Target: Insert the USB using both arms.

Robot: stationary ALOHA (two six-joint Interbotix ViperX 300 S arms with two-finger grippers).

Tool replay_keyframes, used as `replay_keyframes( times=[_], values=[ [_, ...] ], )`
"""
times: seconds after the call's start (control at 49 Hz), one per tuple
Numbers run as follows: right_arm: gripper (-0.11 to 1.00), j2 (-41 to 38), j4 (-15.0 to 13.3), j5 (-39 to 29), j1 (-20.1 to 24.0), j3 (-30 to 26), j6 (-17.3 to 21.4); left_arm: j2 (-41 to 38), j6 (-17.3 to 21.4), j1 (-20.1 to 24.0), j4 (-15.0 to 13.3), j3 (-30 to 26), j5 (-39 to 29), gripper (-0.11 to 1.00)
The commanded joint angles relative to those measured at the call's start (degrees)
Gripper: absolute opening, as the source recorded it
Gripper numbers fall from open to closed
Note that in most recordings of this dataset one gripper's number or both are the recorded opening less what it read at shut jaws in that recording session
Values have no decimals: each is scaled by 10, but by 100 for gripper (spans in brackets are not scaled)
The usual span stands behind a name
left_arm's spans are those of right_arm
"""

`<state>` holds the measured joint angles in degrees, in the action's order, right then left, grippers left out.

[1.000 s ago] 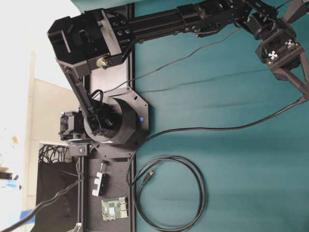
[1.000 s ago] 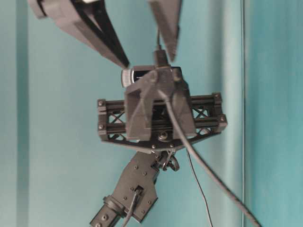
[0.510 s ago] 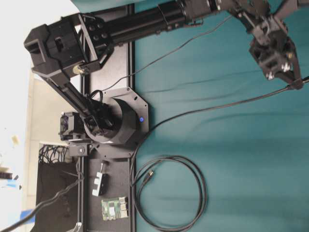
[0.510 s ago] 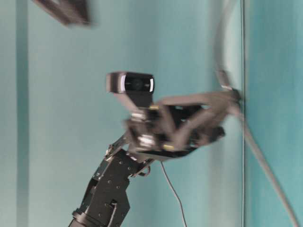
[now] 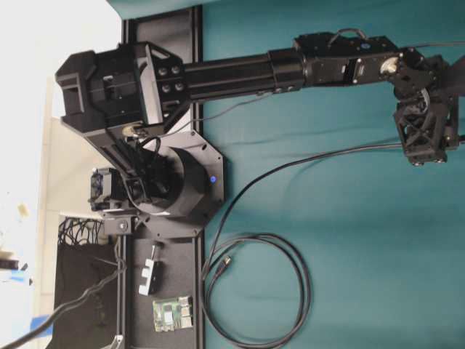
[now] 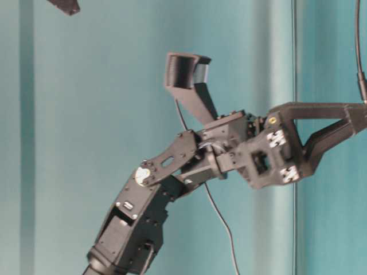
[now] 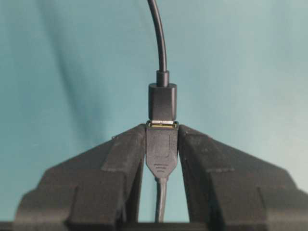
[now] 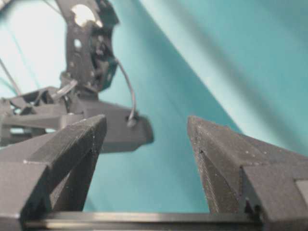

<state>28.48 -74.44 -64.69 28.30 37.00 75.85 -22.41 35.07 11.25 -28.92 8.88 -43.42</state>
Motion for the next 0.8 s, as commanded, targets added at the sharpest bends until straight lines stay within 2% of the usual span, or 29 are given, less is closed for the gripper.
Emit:
replay_keyframes(
  times=[0.0, 0.082, 0.265, 0.428, 0.592, 0.653, 0.775],
  values=[
    [75, 4, -1, -1, -6, -4, 1, 4, -24, -8, 28, -5, 9, 24],
    [75, 4, -1, -1, -11, -2, 1, -4, -47, -19, 64, -8, 11, 24],
    [75, 4, -1, -1, -14, 2, 1, -11, -120, -35, 120, -11, 22, 24],
    [75, 4, -1, -1, -14, 3, 1, -7, -158, -36, 134, -13, 25, 24],
    [75, 4, 0, -1, -14, 3, 1, -4, -162, -43, 134, -21, 25, 25],
    [75, 4, 0, -1, -14, 3, 1, -4, -162, -47, 134, -25, 25, 34],
    [75, 4, 4, -1, -14, 3, 1, 0, -163, -51, 134, -32, 22, 64]
  ],
)
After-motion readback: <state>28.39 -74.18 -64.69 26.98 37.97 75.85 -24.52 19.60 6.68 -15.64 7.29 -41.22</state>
